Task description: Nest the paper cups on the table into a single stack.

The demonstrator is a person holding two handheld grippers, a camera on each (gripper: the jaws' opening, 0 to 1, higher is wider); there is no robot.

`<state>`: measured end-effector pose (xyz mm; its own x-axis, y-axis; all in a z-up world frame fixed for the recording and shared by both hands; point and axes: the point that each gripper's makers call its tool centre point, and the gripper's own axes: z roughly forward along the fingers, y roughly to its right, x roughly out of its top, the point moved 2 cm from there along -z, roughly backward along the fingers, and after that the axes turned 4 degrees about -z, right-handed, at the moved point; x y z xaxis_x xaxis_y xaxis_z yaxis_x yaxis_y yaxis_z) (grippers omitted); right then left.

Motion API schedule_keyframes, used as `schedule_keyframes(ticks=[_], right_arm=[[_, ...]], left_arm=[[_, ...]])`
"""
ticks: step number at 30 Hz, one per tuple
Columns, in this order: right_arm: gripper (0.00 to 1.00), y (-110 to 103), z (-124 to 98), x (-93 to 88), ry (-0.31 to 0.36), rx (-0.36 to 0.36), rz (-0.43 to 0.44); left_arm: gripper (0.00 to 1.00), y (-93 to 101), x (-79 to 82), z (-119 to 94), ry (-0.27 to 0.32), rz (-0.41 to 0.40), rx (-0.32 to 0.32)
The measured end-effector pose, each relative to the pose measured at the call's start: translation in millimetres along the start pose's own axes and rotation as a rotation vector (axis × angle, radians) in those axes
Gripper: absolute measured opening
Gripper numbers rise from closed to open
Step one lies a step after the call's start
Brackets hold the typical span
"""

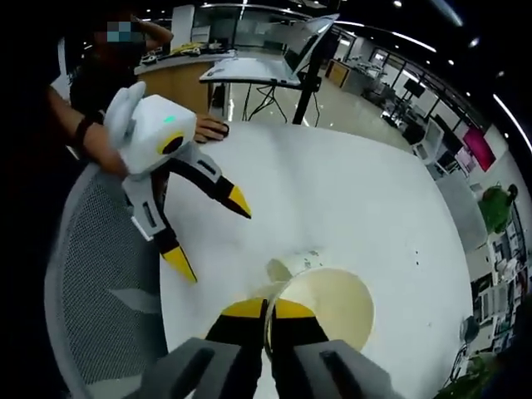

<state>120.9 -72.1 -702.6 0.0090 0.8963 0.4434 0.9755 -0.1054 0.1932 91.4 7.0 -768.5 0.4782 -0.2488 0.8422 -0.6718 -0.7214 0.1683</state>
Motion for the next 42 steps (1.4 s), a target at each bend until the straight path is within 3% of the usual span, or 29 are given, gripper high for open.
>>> schedule_keyframes(ticks=[42], right_arm=[[0.02,-0.3,6.9,-11.8,-0.034,0.005,0.034]], left_arm=[[0.66,-0.9,-3.6,3.3,-0.008,0.006,-0.013]])
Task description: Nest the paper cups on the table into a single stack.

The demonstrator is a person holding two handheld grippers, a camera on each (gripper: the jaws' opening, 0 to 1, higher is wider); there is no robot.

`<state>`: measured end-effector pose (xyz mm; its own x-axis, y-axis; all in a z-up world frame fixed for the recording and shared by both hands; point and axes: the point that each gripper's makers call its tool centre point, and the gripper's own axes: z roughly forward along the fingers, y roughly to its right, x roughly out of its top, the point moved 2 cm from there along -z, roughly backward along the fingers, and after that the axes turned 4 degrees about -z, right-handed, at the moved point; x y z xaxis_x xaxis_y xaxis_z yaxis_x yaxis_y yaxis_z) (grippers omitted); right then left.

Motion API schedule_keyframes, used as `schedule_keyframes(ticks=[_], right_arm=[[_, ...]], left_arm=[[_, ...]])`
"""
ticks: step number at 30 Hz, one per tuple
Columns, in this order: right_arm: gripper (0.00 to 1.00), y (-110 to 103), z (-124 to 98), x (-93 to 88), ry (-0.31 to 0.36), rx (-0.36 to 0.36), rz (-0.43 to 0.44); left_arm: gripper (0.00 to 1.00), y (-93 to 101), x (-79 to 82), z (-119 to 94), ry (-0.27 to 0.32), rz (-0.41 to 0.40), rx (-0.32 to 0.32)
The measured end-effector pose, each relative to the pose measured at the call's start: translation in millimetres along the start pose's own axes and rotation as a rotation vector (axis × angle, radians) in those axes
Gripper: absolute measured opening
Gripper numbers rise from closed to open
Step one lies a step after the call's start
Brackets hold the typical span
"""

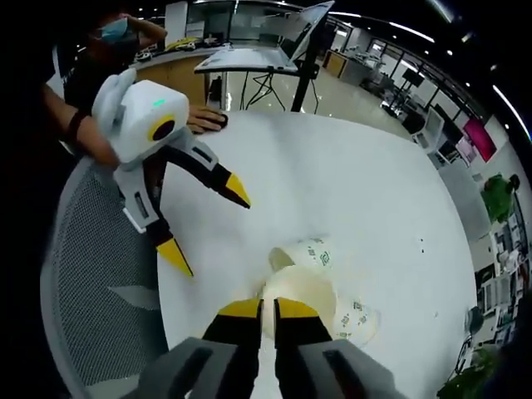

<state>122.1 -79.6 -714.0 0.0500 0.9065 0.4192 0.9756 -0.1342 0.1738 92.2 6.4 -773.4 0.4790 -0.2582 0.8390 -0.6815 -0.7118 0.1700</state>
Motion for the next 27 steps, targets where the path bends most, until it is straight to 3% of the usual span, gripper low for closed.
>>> schedule_keyframes(ticks=[27], right_arm=[[0.10,13.9,-9.3,-4.1,0.034,-0.045,0.062]], left_arm=[[0.66,-0.4,-1.1,0.4,-0.004,0.001,0.005]])
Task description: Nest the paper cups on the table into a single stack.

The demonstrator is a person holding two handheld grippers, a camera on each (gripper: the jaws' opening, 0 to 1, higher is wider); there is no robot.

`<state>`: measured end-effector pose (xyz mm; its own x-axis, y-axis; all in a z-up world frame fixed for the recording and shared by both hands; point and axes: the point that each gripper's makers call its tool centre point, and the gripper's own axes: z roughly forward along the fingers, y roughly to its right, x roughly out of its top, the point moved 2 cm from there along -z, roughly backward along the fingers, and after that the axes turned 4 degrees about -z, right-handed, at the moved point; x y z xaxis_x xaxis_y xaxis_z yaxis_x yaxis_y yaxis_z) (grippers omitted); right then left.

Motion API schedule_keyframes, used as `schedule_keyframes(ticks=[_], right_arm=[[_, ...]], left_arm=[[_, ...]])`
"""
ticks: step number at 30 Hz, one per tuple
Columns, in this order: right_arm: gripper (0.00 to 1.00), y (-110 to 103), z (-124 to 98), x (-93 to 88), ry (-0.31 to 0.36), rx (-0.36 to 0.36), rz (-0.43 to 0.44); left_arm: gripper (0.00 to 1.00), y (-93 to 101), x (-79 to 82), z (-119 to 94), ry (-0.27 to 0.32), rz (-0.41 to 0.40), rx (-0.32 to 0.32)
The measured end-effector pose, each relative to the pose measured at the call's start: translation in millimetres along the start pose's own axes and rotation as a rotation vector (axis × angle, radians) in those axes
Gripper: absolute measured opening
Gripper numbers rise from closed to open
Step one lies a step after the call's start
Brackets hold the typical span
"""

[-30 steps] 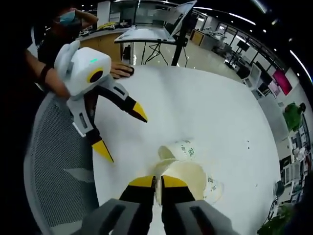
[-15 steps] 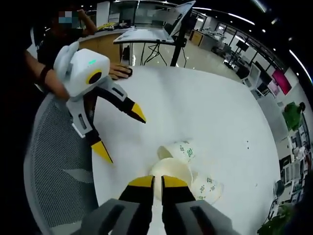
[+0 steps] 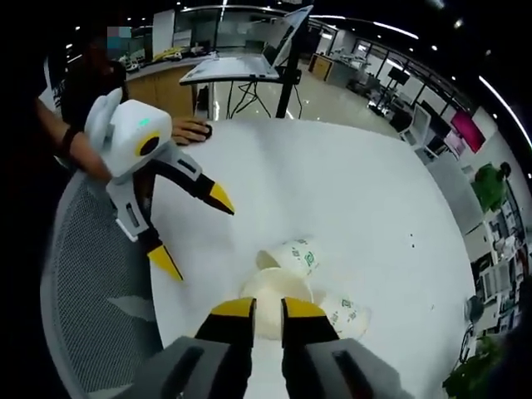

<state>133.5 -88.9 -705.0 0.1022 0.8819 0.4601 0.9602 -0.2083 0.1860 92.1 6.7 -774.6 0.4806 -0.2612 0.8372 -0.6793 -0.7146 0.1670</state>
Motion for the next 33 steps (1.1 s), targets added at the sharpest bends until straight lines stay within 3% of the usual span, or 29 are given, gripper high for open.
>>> schedule_keyframes(ticks=[10,20,33], right_arm=[[0.13,14.0,-9.3,4.7,0.057,-0.044,0.068],[0.17,41.1,-20.3,3.2,0.108,-0.116,0.170],[0.28,94.1,-32.3,-29.4,0.128,-0.252,0.470]], left_arm=[[0.66,0.6,2.2,-0.9,0.004,-0.002,0.003],[0.66,0.1,5.2,-1.4,0.014,-0.011,0.004],[0.67,-1.2,10.1,-2.4,0.042,-0.012,0.005]])
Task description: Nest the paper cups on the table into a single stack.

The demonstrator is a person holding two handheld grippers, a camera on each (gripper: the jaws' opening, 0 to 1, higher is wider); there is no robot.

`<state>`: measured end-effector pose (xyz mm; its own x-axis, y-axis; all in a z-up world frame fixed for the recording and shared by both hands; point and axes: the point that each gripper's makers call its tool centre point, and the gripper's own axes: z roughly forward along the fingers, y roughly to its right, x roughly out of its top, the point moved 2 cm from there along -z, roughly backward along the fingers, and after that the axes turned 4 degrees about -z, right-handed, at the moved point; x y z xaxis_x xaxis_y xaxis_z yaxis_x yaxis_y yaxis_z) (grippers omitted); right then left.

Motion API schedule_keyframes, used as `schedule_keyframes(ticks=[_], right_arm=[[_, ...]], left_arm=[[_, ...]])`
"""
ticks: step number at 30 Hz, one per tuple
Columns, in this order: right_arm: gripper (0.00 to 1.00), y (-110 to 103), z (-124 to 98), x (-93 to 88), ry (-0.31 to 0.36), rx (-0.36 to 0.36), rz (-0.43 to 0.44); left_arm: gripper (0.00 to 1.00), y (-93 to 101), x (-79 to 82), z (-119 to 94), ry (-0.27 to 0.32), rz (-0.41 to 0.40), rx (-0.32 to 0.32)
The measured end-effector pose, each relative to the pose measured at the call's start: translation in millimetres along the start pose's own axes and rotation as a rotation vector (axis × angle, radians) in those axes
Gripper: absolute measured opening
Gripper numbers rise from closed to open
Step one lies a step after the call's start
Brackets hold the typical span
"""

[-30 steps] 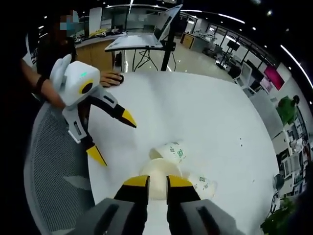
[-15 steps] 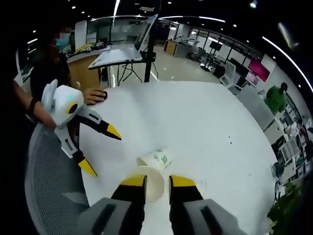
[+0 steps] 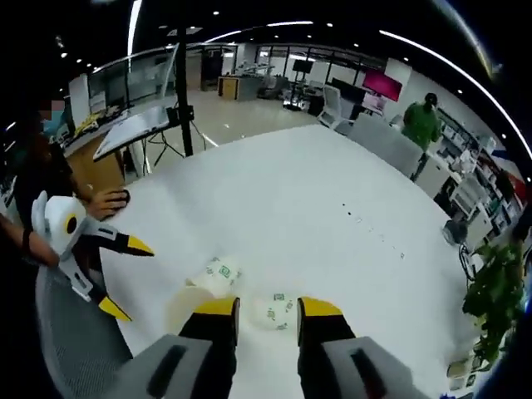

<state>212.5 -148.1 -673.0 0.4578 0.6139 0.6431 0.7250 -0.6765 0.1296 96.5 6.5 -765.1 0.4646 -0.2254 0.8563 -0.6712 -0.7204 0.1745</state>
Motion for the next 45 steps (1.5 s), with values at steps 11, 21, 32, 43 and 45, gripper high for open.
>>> schedule_keyframes(ticks=[11,21,32,43,45], right_arm=[[0.40,11.8,8.9,-14.7,-0.057,-0.047,0.083],[0.42,13.4,16.1,-17.8,-0.074,-0.061,0.106],[0.42,13.4,16.1,-24.6,-0.087,-0.072,0.111],[0.43,19.2,19.7,-32.1,-0.073,-0.083,0.146],[0.43,19.5,19.6,-31.1,-0.069,-0.084,0.149]], left_arm=[[0.67,6.0,4.0,-2.4,0.012,0.024,-0.012],[0.68,14.9,5.0,-0.9,0.010,0.075,-0.040],[0.68,14.1,5.8,-0.2,0.015,0.079,-0.045],[0.68,12.3,3.6,-1.2,0.011,0.072,-0.040],[0.68,11.7,4.2,-0.8,0.014,0.068,-0.038]])
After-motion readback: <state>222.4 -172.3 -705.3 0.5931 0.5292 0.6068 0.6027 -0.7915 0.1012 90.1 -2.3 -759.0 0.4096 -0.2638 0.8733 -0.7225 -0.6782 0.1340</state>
